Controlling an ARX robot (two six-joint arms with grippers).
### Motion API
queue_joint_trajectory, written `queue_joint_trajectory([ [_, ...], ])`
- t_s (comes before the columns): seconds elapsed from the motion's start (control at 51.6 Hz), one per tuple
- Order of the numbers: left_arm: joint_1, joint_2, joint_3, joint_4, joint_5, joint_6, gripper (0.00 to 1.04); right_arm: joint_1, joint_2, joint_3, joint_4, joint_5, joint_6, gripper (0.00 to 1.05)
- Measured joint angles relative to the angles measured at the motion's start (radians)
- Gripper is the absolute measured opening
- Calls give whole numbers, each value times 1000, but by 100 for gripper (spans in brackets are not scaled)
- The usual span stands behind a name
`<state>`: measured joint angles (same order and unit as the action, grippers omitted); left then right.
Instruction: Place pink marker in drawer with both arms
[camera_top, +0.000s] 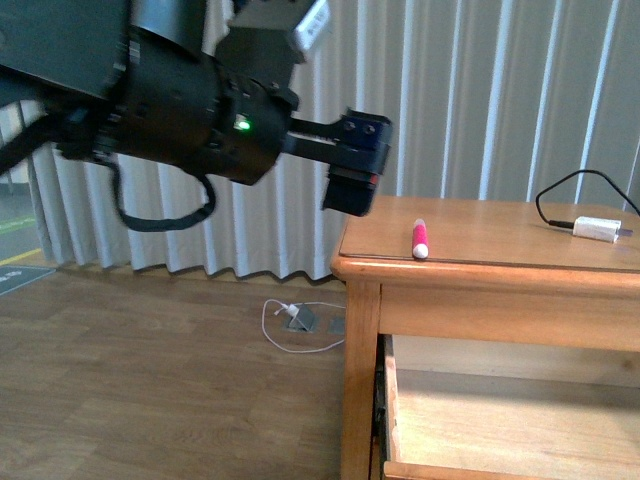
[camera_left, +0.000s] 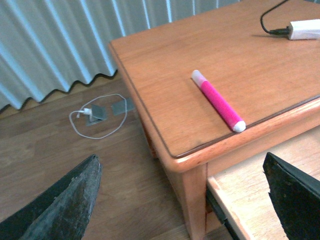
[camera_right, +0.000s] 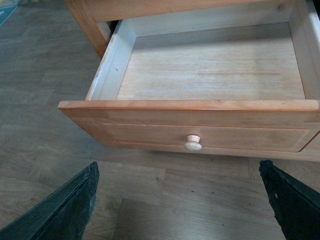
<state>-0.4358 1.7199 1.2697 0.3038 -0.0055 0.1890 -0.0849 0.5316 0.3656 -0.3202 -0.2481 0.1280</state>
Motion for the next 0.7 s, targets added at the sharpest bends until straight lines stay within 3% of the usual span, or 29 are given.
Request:
queue_joint_trajectory([
  [0.349, -38, 417, 491, -124, 29, -107, 99, 0, 0, 0, 0, 0, 0, 96],
  [0.697, -85, 546, 658, -211, 48, -119, 99, 0, 0, 0, 0, 0, 0, 96],
])
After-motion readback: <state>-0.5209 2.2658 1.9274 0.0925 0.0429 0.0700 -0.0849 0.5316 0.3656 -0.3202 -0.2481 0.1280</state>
